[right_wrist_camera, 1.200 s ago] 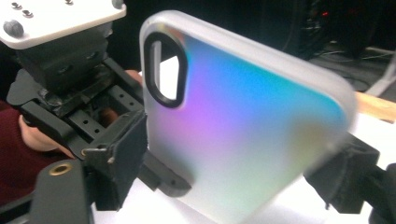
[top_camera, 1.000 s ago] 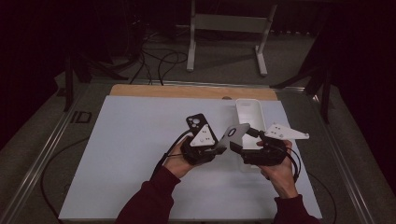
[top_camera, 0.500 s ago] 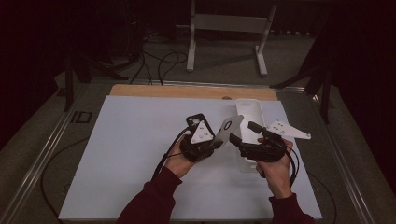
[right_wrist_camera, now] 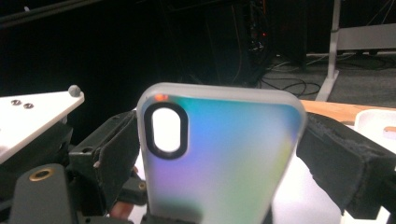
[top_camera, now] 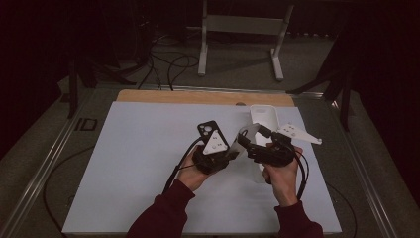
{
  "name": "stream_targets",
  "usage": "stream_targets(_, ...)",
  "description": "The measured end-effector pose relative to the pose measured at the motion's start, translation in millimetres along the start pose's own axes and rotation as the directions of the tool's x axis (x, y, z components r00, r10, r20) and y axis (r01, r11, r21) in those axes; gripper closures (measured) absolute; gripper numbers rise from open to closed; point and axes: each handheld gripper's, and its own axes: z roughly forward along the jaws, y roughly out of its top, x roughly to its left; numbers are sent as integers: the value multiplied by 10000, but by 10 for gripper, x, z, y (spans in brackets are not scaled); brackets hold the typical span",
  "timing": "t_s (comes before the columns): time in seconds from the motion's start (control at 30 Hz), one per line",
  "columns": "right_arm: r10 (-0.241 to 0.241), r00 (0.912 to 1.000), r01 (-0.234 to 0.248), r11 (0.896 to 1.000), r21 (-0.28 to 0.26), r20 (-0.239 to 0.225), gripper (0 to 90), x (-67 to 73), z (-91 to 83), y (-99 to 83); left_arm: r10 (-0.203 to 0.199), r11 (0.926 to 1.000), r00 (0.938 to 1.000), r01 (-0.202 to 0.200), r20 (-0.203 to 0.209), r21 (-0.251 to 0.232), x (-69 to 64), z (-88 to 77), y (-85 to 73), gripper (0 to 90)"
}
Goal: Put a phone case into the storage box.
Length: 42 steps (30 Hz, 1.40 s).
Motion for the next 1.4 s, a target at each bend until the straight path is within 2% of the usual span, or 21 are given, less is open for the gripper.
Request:
stream_targets(0.23, 116, 9994, -121, 9998, 154, 315, 162, 35, 19, 22, -221, 9997, 9996, 222, 190, -34, -6, 15, -5, 808)
stream_targets(0.4, -15, 9992, 7, 9997, 229, 390, 166, 62, 16, 29, -187, 9998, 9996, 187, 210, 7, -7, 14, -10, 801)
stream_targets(0.47, -74, 9993, 65, 9997, 241, 374, 166, 64, 17, 30, -158, 9999, 9997, 157, 206, 21, -8, 10, -10, 757)
stream_targets(0.53, -118, 9992, 108, 9997, 238, 387, 167, 65, 17, 32, -152, 9999, 9996, 151, 225, 62, 8, -21, -13, 757)
stream_targets(0.57, -124, 9990, 114, 9997, 229, 439, 167, 56, 9, 45, -190, 9998, 9995, 188, 252, 87, 19, -33, -15, 658)
stream_targets(0.63, -157, 9987, 147, 9997, 211, 485, 167, 48, 5, 60, -276, 9996, 9991, 273, 327, 104, 50, -59, -22, 595)
stream_targets(0.73, -158, 9986, 147, 9996, 226, 507, 167, 35, 10, 78, -469, 9989, 9987, 469, 219, -4, 95, -99, -35, 532)
stream_targets(0.83, -247, 9984, 232, 9993, 298, 503, 167, 30, 16, 96, -540, 9985, 9985, 540, 53, 2, 144, -147, -49, 463)
stream_targets(0.93, -254, 9984, 239, 9993, 292, 507, 167, 16, 20, 117, -662, 9978, 9974, 662, -288, -17, 173, -205, -65, 359)
stream_targets(0.97, -254, 9984, 239, 9993, 292, 507, 167, 16, 20, 117, -662, 9978, 9974, 662, -288, -17, 173, -205, -65, 319)
stream_targets(1.0, -242, 9984, 229, 9994, 259, 517, 167, 9, 20, 124, -652, 9979, 9968, 653, -469, 1, 181, -235, -72, 319)
stream_targets(1.13, -198, 9980, 188, 9997, 167, 595, 167, -32, 14, 154, -716, 9973, 9920, 728, -1040, 74, 230, -331, -107, 181)
stream_targets(1.4, -369, 9967, 353, 9991, 232, 723, 166, -90, 40, 231, -826, 9961, 9820, 868, -1697, 171, 361, -537, -215, 81)
